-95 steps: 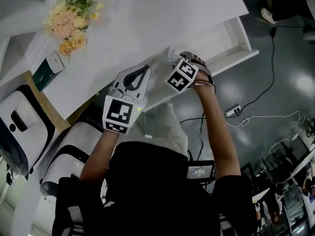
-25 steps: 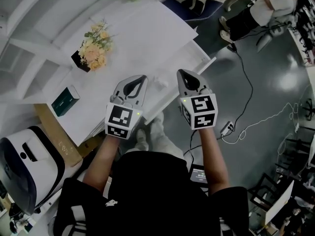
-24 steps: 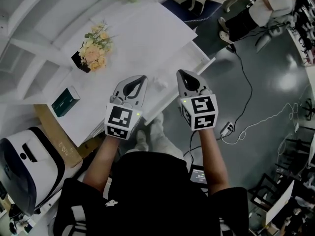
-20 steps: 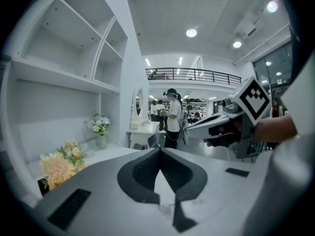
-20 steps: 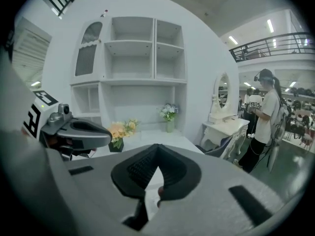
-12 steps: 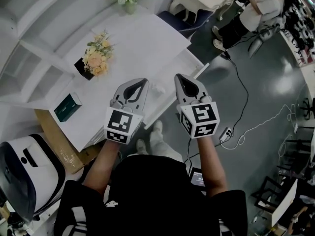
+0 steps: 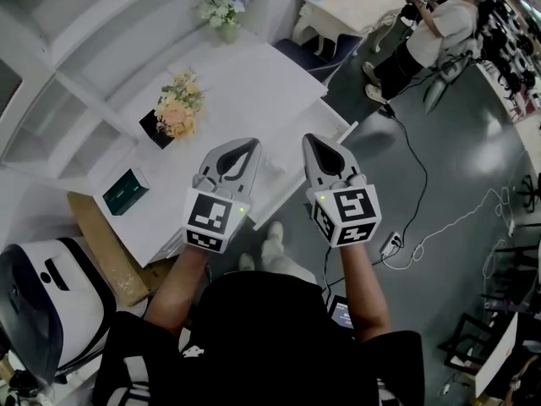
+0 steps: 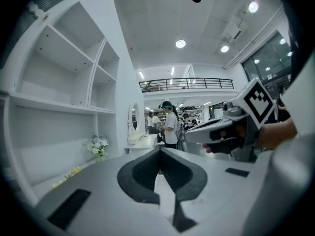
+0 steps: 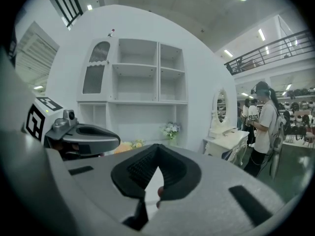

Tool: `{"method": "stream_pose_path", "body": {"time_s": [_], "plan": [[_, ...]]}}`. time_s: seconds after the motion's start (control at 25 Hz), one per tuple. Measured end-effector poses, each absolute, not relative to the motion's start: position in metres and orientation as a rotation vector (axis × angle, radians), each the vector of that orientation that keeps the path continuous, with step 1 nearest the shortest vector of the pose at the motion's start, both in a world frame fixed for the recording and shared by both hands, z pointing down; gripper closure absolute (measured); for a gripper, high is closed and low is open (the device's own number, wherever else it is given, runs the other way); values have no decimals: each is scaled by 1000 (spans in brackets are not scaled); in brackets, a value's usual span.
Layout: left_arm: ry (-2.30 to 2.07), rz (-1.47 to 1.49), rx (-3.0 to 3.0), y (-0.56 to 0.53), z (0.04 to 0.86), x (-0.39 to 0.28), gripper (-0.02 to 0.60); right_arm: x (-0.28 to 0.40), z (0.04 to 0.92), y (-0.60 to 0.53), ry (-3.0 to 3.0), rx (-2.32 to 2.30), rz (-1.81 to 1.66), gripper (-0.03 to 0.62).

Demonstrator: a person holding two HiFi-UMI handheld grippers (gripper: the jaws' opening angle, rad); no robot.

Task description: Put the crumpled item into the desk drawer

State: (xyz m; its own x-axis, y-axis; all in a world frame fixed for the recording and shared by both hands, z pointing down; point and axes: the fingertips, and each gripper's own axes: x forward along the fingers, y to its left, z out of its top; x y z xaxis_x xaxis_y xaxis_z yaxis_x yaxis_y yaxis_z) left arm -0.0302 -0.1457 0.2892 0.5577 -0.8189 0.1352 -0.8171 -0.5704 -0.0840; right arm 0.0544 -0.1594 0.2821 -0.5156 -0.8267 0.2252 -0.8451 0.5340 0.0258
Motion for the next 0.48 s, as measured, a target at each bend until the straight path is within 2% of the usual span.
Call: {"method": "stream_pose_path", "body": {"time_s": [0.48], "plan": [[1395,-181,-2751,-126,262,-24,575,54,258,-141,-2613,1476,112,597]]}}
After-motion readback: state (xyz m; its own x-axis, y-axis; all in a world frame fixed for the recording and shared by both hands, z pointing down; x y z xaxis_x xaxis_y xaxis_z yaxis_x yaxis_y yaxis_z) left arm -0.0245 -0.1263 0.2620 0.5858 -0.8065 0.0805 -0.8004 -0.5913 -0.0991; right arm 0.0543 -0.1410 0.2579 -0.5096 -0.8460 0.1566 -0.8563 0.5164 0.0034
